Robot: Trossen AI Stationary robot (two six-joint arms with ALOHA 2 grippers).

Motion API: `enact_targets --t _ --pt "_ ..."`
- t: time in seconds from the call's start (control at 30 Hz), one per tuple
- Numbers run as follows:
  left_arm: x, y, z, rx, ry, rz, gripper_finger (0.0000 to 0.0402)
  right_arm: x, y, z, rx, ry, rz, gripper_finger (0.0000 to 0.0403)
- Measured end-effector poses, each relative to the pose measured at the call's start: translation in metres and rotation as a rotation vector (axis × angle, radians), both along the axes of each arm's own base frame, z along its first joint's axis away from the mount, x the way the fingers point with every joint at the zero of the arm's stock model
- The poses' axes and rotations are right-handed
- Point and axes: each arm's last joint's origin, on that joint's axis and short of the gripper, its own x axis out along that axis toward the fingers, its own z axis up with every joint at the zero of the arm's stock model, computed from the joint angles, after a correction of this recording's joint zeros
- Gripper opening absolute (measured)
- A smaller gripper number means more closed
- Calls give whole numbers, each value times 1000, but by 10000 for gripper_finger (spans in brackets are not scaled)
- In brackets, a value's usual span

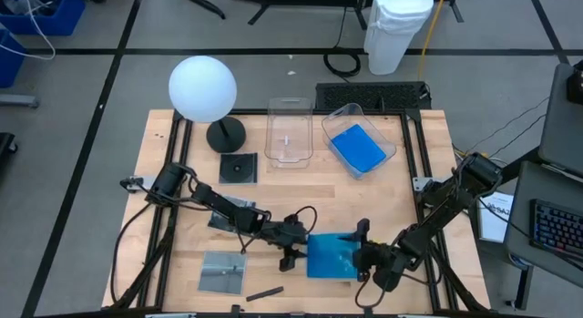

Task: Pick & place jewel cases by type
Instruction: Put the blue CD case into the right transparent bin

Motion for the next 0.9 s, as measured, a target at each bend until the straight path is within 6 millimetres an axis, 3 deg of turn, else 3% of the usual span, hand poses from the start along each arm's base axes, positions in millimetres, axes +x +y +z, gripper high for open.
enact_targets --t 0.13,0.23,0.4,0.57,0.77,0.9 --pt "-4 1 16 40 -17 -75 211 0 1 -1 61 29 21 89" --pt "-9 2 39 97 -55 -81 211 -1 2 1 50 54 62 17" --pt "-26 2 76 227 -61 -17 211 -4 -1 16 68 37 81 5" --pt "-45 -2 104 311 -60 34 211 -12 -9 44 32 -34 73 2" --pt "-51 -10 102 328 -38 46 211 -22 -21 82 16 -160 62 1" --pt "-49 -14 87 325 3 25 211 -29 -31 102 -23 -228 24 1"
